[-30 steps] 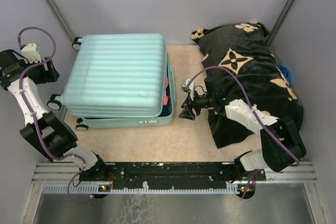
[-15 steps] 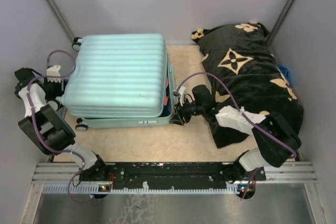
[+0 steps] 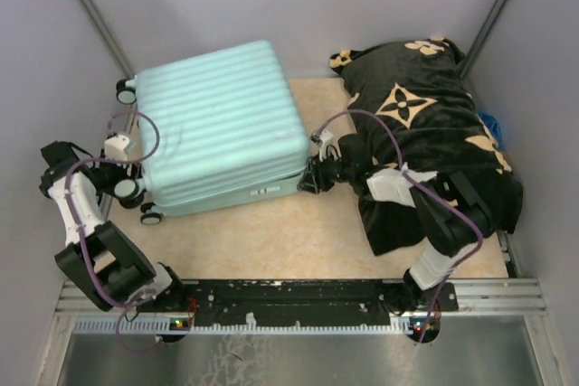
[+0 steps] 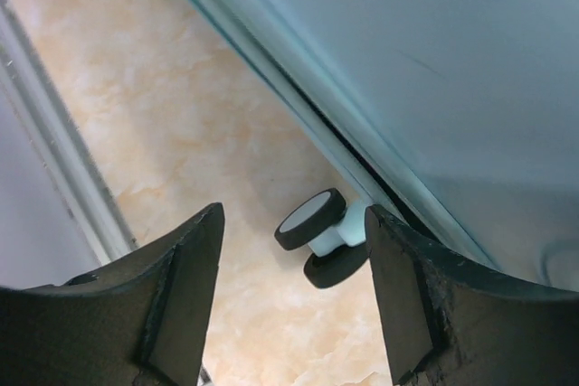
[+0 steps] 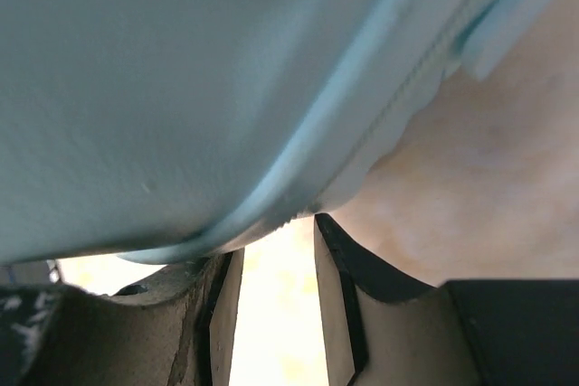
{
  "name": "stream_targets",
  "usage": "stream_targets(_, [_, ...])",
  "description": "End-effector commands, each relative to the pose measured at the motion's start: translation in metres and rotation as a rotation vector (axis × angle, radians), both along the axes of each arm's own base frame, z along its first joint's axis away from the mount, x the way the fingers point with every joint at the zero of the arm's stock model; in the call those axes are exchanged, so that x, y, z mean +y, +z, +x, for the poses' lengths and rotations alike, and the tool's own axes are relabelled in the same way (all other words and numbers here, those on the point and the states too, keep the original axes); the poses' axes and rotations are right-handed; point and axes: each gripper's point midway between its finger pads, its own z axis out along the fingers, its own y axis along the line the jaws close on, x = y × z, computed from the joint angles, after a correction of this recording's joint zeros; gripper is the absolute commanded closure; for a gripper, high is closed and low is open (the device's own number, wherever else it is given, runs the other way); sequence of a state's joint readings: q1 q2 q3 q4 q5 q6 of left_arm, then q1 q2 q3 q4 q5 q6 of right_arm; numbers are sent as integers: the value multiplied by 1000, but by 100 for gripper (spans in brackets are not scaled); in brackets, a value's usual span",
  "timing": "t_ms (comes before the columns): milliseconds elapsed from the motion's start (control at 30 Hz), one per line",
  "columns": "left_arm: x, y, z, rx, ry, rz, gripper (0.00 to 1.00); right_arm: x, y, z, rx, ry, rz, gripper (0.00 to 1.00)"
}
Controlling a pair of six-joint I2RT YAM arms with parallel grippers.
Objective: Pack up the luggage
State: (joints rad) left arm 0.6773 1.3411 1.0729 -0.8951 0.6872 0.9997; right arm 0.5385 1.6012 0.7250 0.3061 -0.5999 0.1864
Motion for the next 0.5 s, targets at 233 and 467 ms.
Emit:
stream_targets(233, [-162, 10, -25, -64, -446, -165, 27, -13, 123, 232, -473, -338, 214, 64])
stream_targets(467, [-206, 44, -13, -112, -568, -212, 26, -68, 145, 276, -521, -462, 165, 62])
